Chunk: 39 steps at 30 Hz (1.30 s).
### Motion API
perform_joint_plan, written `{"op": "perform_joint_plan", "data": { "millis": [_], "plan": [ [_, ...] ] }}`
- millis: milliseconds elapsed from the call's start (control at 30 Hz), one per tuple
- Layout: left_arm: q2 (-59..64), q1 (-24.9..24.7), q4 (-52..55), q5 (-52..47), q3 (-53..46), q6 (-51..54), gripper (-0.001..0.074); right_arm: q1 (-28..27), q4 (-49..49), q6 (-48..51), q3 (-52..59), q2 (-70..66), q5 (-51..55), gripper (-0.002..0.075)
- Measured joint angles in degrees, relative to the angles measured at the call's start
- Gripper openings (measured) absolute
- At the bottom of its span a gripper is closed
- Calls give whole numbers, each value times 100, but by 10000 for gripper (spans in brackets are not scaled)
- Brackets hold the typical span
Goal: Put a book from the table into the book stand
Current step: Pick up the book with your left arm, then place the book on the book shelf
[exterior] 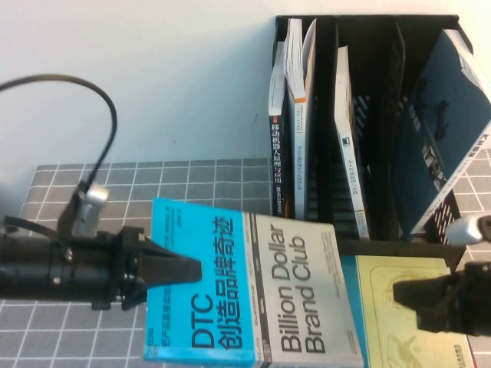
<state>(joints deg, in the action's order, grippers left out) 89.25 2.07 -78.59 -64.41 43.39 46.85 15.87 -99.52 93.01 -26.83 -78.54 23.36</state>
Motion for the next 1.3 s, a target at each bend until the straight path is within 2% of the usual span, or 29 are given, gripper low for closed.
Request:
{"op": "perform_joint_plan", "data": {
  "millis": [233, 467, 700, 867, 1033, 1300],
  "plan": [
    [-892, -185, 309, 38, 594, -844, 184, 0, 9, 0, 12, 1101, -447, -2],
    [-1134, -885, 1180, -111, 2248, -1712, 184, 0, 9, 448, 45, 1591, -898, -2],
    [-1093, -951, 2179, 36, 3798, -2751, 184, 12, 13, 640, -417, 1432, -803, -2],
    [-674, -1129, 2290, 383, 4937, -3431, 184, 23, 13, 694, -658, 1773, -1718, -2],
    [221, -1673, 2781, 687, 6173, -4222, 184, 33, -12, 779, -735, 2507, -2848, -2],
    [1825, -2299, 4383, 479, 8016, -5743, 184, 33, -32, 886, -735, 3034, -2996, -2]
  ]
}}
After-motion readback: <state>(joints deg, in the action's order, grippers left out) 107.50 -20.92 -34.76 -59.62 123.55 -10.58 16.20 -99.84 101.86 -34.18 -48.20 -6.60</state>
